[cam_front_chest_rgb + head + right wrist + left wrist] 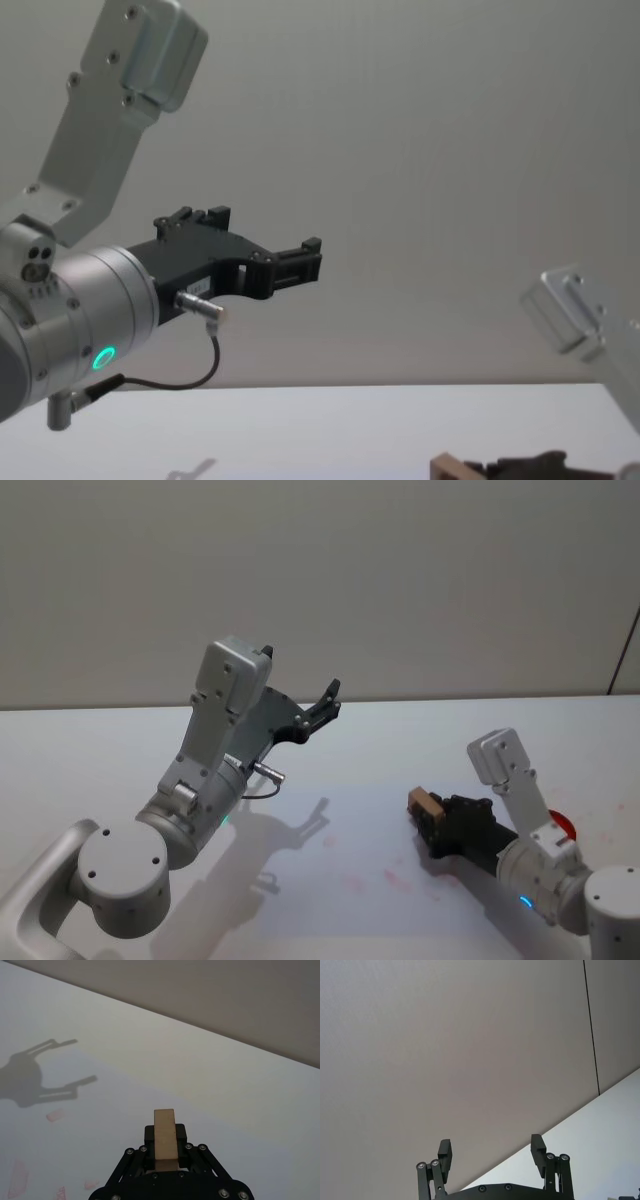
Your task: Use the one hand to pick up the stamp and affix it onto the A4 paper.
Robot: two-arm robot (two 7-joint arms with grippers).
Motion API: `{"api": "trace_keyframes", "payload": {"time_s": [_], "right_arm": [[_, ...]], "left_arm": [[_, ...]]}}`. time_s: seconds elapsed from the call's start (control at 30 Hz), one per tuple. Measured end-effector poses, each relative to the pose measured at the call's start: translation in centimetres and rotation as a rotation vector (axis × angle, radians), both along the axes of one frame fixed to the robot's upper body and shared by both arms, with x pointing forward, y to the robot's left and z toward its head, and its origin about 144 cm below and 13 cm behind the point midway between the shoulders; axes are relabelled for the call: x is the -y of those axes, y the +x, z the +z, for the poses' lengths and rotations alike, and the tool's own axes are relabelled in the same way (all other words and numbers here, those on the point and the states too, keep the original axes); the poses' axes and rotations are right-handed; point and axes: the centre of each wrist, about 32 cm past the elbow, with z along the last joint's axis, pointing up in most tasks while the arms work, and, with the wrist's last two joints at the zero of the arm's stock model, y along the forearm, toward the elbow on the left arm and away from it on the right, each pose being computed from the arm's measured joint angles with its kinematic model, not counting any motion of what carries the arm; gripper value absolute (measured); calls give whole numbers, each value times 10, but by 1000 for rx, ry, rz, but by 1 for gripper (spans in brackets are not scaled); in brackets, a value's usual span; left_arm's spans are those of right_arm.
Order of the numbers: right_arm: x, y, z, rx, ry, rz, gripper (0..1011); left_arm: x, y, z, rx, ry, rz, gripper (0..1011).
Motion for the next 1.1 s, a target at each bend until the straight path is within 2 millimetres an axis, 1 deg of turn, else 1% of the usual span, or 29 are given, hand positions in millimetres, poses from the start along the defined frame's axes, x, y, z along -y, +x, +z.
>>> {"api": "trace_keyframes", "payload": {"time_s": [0.37,0.47,0.6,0.8,1.1], "right_arm": [[1,2,24,55,65,-6,220],[2,0,34,76,92,-10,221],[5,-2,40,90,107,-13,220],[16,-9,49,111,125,-26,220],[40,-21,51,123,118,-55,220]], "left_arm": [[0,0,0,0,0,0,1001],[0,0,0,0,0,0,1001],[0,0,0,0,0,0,1001],[0,0,0,0,0,0,1001],[0,0,0,0,0,0,1001]]}}
